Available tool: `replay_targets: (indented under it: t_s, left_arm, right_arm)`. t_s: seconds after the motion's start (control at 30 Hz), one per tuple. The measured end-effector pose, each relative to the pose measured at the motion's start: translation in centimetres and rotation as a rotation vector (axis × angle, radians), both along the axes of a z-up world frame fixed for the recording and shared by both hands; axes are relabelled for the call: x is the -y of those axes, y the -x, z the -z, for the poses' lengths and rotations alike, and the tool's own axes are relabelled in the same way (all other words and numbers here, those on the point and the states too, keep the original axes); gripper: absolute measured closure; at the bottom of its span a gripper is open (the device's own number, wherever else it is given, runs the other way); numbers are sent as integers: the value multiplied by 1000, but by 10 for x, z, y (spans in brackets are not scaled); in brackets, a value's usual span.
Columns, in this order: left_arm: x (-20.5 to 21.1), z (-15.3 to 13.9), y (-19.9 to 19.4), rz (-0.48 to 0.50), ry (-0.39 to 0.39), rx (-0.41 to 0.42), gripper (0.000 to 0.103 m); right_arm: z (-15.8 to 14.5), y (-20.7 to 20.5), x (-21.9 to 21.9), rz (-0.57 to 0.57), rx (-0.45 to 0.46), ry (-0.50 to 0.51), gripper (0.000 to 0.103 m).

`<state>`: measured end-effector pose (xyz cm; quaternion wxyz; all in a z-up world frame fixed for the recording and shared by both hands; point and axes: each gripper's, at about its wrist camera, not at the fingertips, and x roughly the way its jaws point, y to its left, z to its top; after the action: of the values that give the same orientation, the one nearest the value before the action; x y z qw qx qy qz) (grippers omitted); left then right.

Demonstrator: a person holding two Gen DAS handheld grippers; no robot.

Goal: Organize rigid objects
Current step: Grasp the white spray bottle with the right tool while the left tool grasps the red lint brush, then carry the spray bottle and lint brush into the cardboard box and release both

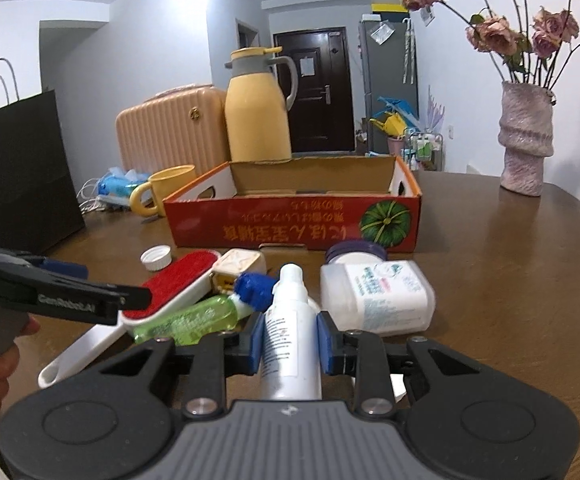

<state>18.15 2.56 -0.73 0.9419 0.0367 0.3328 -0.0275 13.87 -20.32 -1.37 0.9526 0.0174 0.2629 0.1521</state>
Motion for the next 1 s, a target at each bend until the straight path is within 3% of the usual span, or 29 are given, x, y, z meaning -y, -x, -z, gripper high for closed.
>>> replay_targets:
  t_s: [0.33, 0.6, 0.67, 0.73, 1.0]
  left_arm:
    - [7, 17, -26, -20, -15, -63, 9]
    - [10, 28, -31, -10, -19, -91, 27]
    - [10, 29, -31, 3, 2, -108, 41]
    - [10, 29, -30, 3, 19, -105, 46]
    - [13, 27, -30, -19, 9, -99, 47]
  right_arm:
    - [-6, -12, 16, 62, 29, -1, 76]
    - [0, -21, 17, 65, 20, -2, 76]
    - [1, -23, 17, 63, 18, -6, 76]
    - [3, -24, 17, 62, 15, -10, 76]
    - [4, -28, 19, 62, 7, -24, 76]
